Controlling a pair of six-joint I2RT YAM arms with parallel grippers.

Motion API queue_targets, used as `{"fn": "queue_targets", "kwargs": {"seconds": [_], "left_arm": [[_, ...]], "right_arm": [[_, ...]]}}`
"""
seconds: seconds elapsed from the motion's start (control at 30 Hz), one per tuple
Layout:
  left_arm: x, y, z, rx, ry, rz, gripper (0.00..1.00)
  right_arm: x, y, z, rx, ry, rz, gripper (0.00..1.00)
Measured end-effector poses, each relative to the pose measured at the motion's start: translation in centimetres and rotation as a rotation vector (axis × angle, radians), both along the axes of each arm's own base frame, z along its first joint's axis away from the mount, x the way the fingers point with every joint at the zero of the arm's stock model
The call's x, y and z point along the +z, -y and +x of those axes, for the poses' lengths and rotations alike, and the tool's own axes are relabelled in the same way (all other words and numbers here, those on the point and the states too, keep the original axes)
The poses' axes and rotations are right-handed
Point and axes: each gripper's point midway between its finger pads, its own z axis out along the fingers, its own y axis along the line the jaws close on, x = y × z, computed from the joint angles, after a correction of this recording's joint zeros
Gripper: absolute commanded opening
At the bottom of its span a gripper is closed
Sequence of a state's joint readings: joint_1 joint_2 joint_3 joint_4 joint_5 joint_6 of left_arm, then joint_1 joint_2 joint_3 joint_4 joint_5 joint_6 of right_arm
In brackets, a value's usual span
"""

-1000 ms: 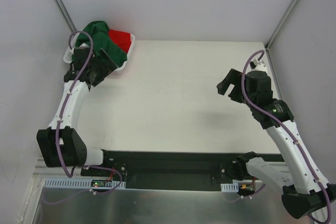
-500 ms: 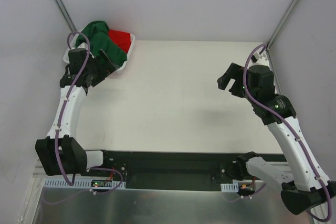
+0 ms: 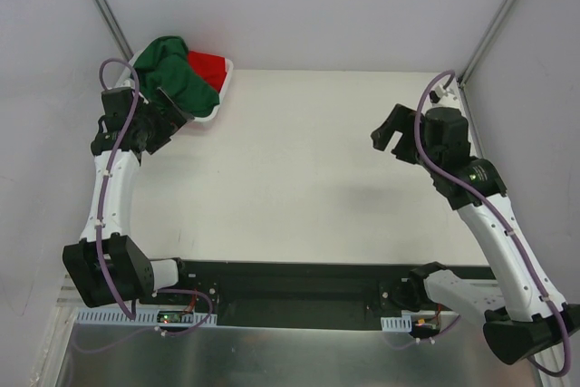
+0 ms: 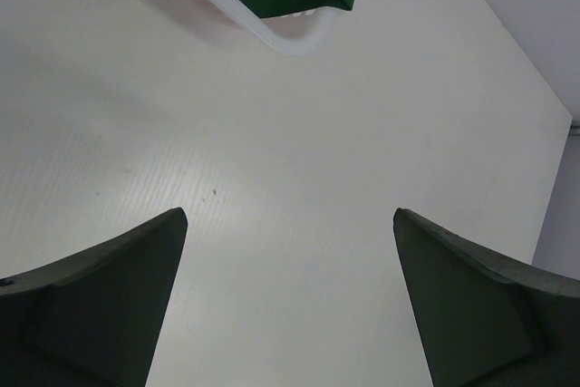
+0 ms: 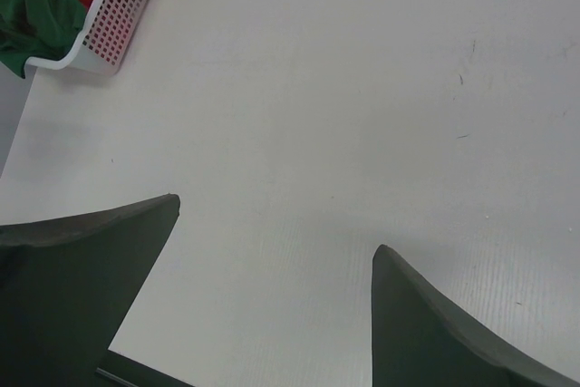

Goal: Fold and stack the t-shirts

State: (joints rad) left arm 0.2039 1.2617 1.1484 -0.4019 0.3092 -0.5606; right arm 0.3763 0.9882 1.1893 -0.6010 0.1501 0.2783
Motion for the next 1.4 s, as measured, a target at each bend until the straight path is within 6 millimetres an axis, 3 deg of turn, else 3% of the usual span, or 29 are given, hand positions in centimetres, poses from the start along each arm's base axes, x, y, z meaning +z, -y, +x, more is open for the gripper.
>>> {"fn": "queue_targets", "kwargs": {"seconds": [0.37,0.6,0.9,1.13,1.4], "left_arm": [[-0.2,0.5,-0.8,-0.041,-0.015,0.001,0.99],[0.0,0.6,-1.3,-0.041,-0.021,0.001,0.99],[0.0,0.3,-1.4,-0.021,-0.023,0.008,0.99],[0.2,-2.7,1.4,0.094,-0.054,-0.048,0.98],[-0.2,-2.8,1.6,0.11,-0.067,-0.06,0.97]], "right_arm": [[3.2,-0.5,0.0,0.01,0.061,0.055,0.96],[3.8,-0.3,-0.6,0.01,0.079,0.067,0.96],[3.7,-0.2,-1.1,0.012,0.081,0.076,0.96],[3.5,-1.2,-1.0,0.053,0.068,0.098,0.96],[2.4,-1.3,-1.0,0.054,0.047,0.091,0.96]]}}
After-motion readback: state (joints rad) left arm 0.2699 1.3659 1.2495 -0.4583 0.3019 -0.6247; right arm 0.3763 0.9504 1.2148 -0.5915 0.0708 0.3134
